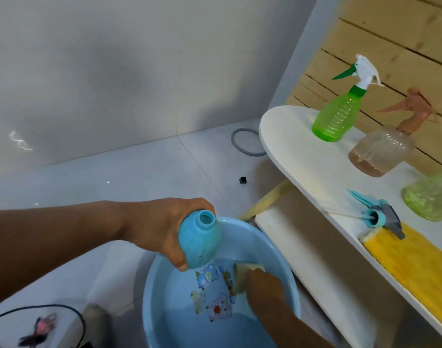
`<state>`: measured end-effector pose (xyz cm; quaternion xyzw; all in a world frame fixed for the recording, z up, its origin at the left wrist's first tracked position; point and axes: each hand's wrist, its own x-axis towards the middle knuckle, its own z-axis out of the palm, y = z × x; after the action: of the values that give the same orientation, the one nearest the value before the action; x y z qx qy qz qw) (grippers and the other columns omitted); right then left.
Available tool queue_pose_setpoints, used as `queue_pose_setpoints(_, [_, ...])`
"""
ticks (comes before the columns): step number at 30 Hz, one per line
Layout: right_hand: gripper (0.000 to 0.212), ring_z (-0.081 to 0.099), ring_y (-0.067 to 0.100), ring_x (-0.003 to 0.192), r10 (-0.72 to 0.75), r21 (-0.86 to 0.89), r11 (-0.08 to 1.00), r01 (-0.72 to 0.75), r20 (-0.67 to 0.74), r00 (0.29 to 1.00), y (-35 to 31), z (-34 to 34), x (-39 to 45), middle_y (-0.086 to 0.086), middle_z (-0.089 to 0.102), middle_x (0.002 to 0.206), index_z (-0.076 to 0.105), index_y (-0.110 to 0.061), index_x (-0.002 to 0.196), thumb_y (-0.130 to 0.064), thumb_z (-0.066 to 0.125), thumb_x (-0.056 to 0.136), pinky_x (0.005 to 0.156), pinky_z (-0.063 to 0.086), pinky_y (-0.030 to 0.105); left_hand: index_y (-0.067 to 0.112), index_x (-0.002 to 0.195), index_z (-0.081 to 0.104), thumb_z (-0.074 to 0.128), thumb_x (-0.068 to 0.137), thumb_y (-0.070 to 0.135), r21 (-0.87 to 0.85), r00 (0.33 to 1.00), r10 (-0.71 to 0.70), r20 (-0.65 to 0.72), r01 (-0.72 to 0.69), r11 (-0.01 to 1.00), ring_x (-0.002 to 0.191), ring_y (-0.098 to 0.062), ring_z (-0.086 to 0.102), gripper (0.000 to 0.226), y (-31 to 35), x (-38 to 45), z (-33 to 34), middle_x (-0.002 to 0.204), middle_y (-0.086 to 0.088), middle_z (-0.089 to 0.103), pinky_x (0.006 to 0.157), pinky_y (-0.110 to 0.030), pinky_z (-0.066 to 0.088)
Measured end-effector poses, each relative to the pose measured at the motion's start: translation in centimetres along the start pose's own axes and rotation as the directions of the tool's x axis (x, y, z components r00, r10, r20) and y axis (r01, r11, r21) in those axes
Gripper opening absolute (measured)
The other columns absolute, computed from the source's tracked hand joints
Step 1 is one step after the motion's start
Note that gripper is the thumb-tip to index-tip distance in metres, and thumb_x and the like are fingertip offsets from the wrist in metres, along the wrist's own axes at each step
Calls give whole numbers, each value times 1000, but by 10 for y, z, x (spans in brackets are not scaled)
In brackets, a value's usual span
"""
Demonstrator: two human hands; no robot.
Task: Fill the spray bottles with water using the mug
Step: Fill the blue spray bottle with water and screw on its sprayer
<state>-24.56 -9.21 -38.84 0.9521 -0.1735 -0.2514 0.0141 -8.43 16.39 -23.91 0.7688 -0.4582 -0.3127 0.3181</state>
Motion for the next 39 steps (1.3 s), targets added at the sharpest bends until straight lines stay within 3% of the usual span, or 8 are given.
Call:
queue_pose_setpoints(6, [33,59,25,124,-70,-2,998,70,-28,997,-33,6,28,4,57,133,54,-16,133,-13,41,104,99,48,36,42,126,48,99,66,26,6,1000,3,-12,-3,1000,110,-2,61,80,-9,3,-1,119,20,59,86,-15,52])
queue_pose_setpoints(14, [27,66,29,113,-146,122,982,146,-12,989,-94,11,32,9,69,117,70,-11,112,-4,53,93,92,52,35,40,127,48,99,66,26,-6,998,21,-65,-21,1000,113,-5,61,80,-19,1,-9,120,20,59,87,-20,55])
queue_pose_setpoints(19, [23,67,28,108,-120,334,936,111,3,993,-104,24,15,8,72,112,72,-13,108,-24,55,97,80,47,30,42,129,48,99,66,34,19,997,29,-77,-28,999,117,-7,60,82,-20,-4,-14,124,19,58,95,-32,58])
queue_pose_setpoints(22, [27,66,19,86,-78,529,846,58,15,997,-102,26,3,8,72,98,67,-14,81,-32,55,96,67,35,29,43,128,48,100,64,33,21,995,22,-98,-20,1000,115,-6,61,83,-19,-4,-17,123,19,60,93,-31,58])
queue_pose_setpoints(24, [37,57,12,59,-44,723,690,-25,77,996,-96,25,-4,6,65,73,57,-15,60,-32,61,93,63,45,38,45,126,48,100,63,31,27,995,4,-104,-2,1000,111,-3,62,83,-17,-5,-18,121,20,61,91,-27,56])
queue_pose_setpoints(27, [32,58,17,52,-11,895,420,-148,169,986,-80,15,-19,1,60,60,67,-12,65,-38,69,84,56,55,44,45,124,49,100,61,29,23,995,1,-96,2,1000,109,-4,63,82,-13,-6,-19,119,19,62,90,-29,57])
queue_pose_setpoints(30, [20,53,18,47,-6,959,184,-216,221,975,-61,-8,-38,3,59,65,72,-12,73,-21,70,91,48,47,30,48,122,49,100,61,28,47,997,-2,-71,6,999,107,1,62,81,-11,-8,-19,116,22,62,84,-17,53])
queue_pose_setpoints(39, [23,49,4,55,67,975,220,-21,6,998,-2,-103,-97,-3,57,72,69,-17,76,-35,75,89,54,44,20,47,120,48,98,56,34,128,999,-36,-24,39,991,103,-2,64,82,3,-11,-21,114,19,63,87,-28,58])
